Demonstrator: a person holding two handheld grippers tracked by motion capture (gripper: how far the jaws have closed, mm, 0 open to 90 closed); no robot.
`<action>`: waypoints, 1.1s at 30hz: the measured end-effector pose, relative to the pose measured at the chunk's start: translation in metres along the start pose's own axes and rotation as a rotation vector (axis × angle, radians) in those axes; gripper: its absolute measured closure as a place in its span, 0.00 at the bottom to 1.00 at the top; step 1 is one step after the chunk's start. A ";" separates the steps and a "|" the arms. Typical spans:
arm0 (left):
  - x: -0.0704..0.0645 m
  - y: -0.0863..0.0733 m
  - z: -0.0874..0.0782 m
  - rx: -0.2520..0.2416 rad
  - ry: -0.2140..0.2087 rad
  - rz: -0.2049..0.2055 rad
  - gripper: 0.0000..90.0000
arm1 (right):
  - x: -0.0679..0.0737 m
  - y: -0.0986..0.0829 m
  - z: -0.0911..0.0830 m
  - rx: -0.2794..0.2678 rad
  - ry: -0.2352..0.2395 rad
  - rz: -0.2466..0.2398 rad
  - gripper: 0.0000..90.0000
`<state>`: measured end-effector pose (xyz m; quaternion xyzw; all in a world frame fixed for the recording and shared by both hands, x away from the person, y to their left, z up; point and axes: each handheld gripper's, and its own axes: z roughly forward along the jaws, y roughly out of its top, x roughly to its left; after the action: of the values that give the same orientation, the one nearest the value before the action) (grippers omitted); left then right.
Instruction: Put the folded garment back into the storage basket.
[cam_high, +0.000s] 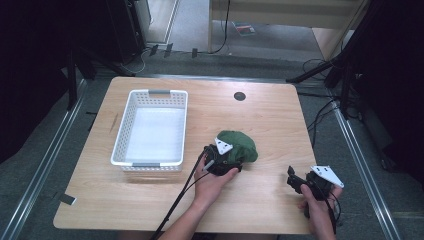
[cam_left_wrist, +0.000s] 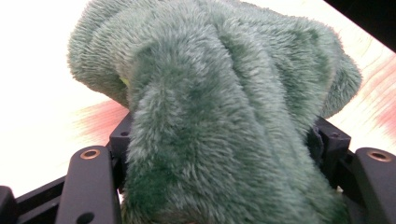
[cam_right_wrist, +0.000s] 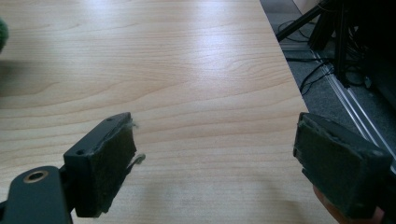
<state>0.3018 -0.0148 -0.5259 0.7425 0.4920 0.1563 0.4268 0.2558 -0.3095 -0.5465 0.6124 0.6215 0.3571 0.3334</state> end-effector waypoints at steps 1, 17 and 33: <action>0.001 0.001 -0.001 -0.001 0.002 0.000 0.35 | 0.000 0.000 0.000 0.000 -0.001 0.001 0.14; 0.014 0.020 -0.040 -0.081 -0.008 -0.004 0.35 | 0.001 0.000 0.000 0.001 -0.007 -0.004 0.14; 0.032 0.041 -0.063 -0.138 0.024 0.005 0.35 | 0.000 0.000 0.001 0.003 -0.005 -0.007 0.14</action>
<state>0.3002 0.0371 -0.4629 0.7105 0.4834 0.1998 0.4707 0.2563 -0.3091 -0.5467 0.6118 0.6231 0.3534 0.3354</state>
